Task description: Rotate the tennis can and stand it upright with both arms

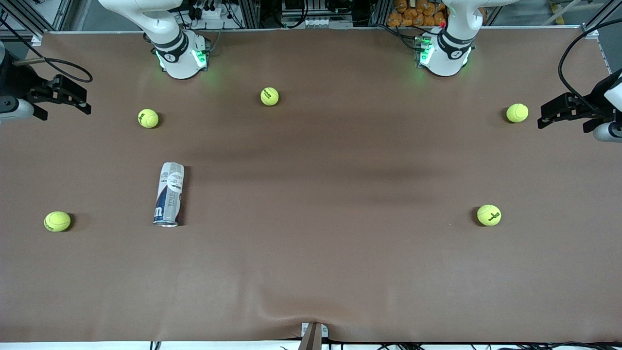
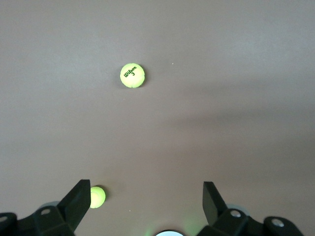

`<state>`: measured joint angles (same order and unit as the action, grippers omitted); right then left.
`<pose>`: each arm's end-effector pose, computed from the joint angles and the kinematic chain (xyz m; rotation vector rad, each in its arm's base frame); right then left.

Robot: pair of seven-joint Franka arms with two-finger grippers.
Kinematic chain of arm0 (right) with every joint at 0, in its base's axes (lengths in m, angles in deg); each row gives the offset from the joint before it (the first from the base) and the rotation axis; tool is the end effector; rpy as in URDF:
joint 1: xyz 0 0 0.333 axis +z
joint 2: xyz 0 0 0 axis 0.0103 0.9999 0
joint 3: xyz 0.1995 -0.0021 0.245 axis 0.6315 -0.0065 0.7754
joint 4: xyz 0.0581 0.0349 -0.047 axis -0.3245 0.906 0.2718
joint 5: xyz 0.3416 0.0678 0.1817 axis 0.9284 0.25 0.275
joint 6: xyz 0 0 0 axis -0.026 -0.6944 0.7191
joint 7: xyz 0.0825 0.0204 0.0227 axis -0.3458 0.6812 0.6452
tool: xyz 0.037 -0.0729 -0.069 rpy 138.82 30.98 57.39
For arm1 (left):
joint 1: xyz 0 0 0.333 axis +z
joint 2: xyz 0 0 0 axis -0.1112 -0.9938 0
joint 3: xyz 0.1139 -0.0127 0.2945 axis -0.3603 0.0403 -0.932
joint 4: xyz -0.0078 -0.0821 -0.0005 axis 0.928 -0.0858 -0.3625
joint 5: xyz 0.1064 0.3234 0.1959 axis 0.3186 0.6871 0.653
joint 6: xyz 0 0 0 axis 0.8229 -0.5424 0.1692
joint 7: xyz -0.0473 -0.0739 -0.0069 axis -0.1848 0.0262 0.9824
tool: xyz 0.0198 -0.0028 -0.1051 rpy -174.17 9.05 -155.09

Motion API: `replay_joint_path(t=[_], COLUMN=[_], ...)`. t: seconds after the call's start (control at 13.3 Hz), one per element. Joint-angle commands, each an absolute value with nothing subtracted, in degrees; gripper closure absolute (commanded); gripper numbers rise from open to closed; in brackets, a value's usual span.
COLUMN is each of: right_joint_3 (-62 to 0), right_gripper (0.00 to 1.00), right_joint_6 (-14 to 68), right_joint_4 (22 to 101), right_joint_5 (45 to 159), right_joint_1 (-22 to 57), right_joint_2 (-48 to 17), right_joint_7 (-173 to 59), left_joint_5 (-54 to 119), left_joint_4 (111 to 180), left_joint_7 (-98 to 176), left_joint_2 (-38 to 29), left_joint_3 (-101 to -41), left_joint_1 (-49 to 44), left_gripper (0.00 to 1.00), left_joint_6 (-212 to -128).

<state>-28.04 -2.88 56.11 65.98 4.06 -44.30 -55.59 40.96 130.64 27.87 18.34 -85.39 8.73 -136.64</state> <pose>0.5181 0.0094 0.6400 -3.1084 -0.2038 0.0649 0.5588 -0.0122 0.6298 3.1206 -0.1625 -0.1104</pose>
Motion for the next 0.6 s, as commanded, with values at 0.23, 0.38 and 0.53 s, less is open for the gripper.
replay_joint_path(t=[0.23,0.38,0.53], right_joint_3=[-28.05,-28.13,-28.13], right_gripper=[0.00,0.00,0.00], right_joint_6=[-3.66,-3.57,-3.22], right_joint_4=[54.94,55.03,54.77], right_joint_5=[66.77,66.68,65.02], right_joint_1=[3.93,3.76,3.58], right_joint_2=[-43.99,-43.91,-41.90], right_joint_7=[-54.97,-54.89,-54.97], left_joint_5=[40.63,40.63,40.63], left_joint_4=[130.03,130.12,130.12], left_joint_7=[26.31,26.22,26.22], left_joint_2=[18.36,18.44,18.36], left_joint_3=[-85.10,-85.19,-85.19], left_joint_1=[9.46,9.46,9.46], left_gripper=[0.00,0.00,0.00], left_joint_6=[-135.79,-135.79,-135.79])
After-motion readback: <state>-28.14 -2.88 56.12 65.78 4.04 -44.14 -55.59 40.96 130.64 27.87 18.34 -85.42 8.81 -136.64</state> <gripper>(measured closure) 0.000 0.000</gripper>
